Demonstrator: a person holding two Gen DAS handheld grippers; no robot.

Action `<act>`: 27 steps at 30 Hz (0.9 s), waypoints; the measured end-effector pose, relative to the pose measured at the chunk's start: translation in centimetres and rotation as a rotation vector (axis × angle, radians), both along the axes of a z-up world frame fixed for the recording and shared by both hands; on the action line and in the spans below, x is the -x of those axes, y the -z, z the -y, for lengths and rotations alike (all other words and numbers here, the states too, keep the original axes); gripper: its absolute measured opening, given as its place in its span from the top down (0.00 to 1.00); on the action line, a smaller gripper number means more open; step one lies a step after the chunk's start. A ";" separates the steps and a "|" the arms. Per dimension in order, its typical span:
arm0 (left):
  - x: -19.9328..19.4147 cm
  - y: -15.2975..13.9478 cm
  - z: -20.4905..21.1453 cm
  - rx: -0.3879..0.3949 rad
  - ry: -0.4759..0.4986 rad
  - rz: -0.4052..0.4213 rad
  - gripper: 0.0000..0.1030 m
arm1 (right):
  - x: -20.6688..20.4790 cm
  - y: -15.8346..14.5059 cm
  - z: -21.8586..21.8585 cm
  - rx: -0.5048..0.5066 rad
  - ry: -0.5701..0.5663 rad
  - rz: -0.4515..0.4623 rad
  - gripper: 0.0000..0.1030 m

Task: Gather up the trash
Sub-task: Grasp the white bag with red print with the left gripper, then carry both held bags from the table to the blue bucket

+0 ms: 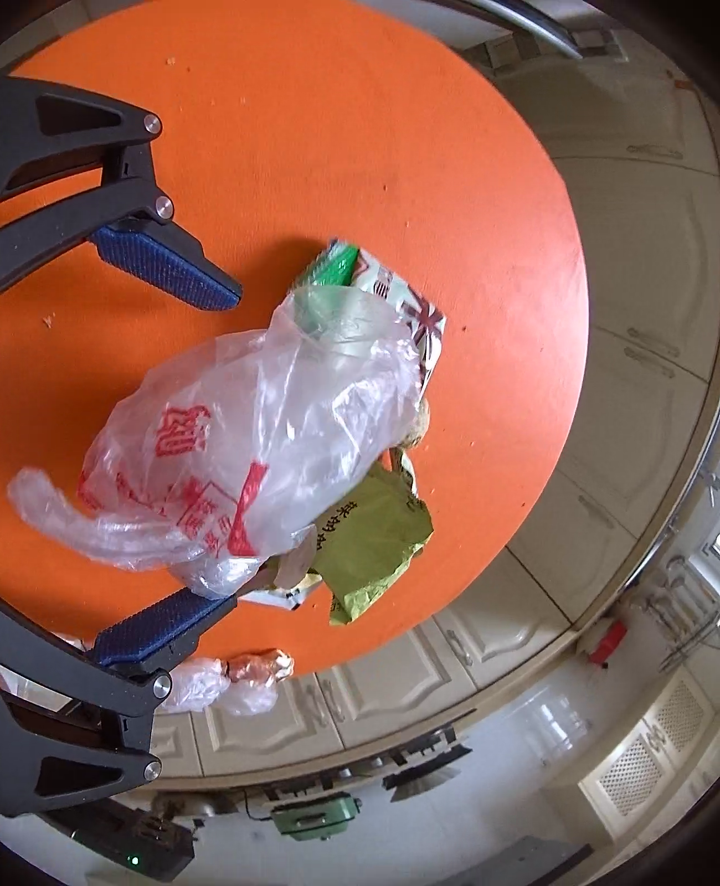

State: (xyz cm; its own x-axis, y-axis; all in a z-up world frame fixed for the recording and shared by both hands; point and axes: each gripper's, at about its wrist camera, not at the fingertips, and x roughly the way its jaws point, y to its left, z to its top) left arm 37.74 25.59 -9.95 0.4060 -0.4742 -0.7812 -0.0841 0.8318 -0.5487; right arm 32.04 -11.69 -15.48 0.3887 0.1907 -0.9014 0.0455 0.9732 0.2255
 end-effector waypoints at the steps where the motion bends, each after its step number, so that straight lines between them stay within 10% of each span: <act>1: -0.1 0.3 0.0 0.026 0.015 0.002 0.36 | -0.2 0.3 0.1 -0.010 0.002 -0.010 0.71; 27: 10.5 -7.2 7.6 -0.154 0.165 0.267 0.42 | 5.6 -2.9 7.4 -0.087 0.128 0.073 0.71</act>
